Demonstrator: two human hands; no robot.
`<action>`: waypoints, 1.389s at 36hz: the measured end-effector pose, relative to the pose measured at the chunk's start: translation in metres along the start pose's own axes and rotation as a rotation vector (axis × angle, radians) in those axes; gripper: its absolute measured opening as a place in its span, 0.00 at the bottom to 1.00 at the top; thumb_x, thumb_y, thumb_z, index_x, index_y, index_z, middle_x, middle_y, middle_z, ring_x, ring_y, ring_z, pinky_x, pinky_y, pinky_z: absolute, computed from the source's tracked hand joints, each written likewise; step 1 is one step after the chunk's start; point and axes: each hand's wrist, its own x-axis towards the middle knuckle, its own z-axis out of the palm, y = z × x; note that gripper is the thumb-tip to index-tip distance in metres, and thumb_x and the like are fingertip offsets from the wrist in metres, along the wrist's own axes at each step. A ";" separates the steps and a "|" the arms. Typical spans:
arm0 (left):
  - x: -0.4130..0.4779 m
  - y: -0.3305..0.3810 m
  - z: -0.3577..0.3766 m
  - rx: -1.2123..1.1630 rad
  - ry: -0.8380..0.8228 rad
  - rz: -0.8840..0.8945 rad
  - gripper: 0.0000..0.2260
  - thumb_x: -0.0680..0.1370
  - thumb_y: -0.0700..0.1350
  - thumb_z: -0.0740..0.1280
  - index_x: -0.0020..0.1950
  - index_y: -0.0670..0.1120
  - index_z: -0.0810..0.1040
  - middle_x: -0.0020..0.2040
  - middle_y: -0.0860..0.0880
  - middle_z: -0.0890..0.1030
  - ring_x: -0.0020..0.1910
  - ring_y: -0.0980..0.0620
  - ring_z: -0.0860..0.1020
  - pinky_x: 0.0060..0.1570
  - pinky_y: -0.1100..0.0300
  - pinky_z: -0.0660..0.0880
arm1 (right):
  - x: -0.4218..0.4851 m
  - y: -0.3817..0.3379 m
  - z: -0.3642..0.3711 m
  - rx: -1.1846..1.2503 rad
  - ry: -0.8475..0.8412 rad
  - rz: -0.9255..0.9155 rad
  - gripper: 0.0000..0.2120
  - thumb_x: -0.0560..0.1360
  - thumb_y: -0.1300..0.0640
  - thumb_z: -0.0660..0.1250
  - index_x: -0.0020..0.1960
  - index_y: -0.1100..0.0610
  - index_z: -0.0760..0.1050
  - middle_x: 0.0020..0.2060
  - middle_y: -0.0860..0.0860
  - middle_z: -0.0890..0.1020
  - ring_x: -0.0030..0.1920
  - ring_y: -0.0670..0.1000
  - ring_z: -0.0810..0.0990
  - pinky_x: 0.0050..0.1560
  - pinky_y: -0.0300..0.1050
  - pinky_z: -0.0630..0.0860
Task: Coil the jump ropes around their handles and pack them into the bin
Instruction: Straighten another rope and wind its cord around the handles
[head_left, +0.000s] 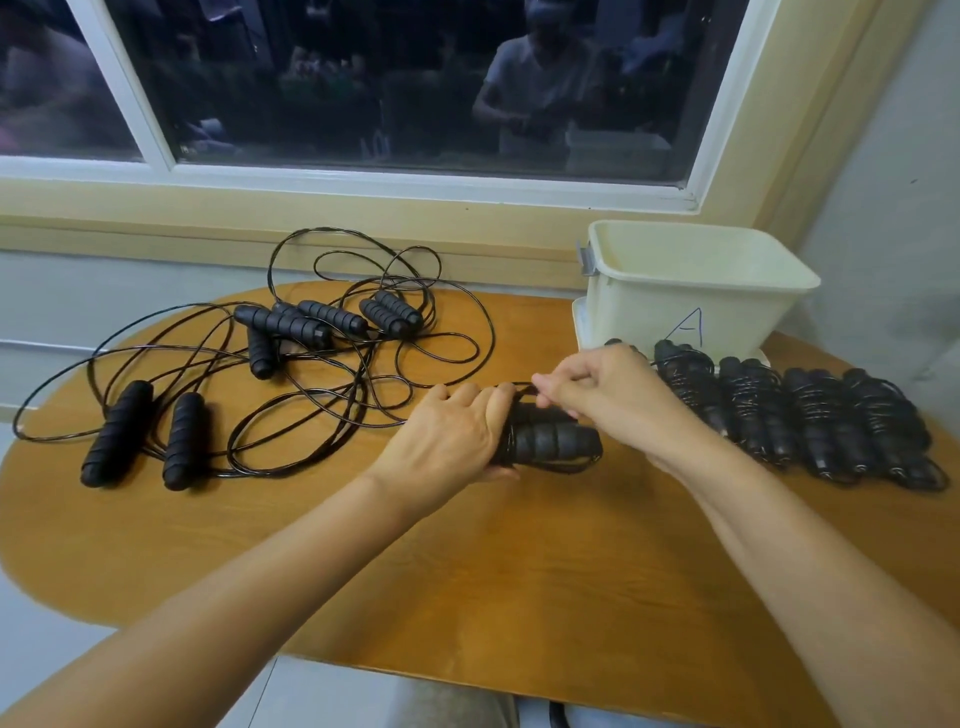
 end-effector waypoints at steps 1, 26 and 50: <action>0.002 0.001 0.001 0.016 -0.017 -0.037 0.37 0.67 0.67 0.72 0.61 0.37 0.75 0.44 0.45 0.81 0.40 0.47 0.80 0.34 0.54 0.75 | -0.007 -0.003 0.005 -0.049 0.014 -0.029 0.13 0.79 0.48 0.66 0.37 0.48 0.81 0.24 0.42 0.77 0.32 0.49 0.79 0.46 0.44 0.79; -0.002 -0.002 -0.014 -0.574 -0.024 -0.270 0.42 0.67 0.74 0.60 0.68 0.44 0.70 0.58 0.49 0.79 0.55 0.48 0.79 0.42 0.61 0.65 | -0.028 0.049 0.070 0.479 0.009 0.111 0.13 0.81 0.62 0.62 0.41 0.55 0.79 0.29 0.45 0.82 0.25 0.43 0.69 0.31 0.32 0.67; 0.002 -0.039 -0.008 -0.566 0.162 -0.292 0.33 0.71 0.70 0.60 0.66 0.48 0.73 0.52 0.52 0.82 0.48 0.50 0.81 0.37 0.62 0.70 | -0.036 0.107 0.027 0.039 -0.146 -0.060 0.11 0.77 0.45 0.63 0.39 0.46 0.79 0.39 0.41 0.81 0.47 0.41 0.78 0.53 0.36 0.69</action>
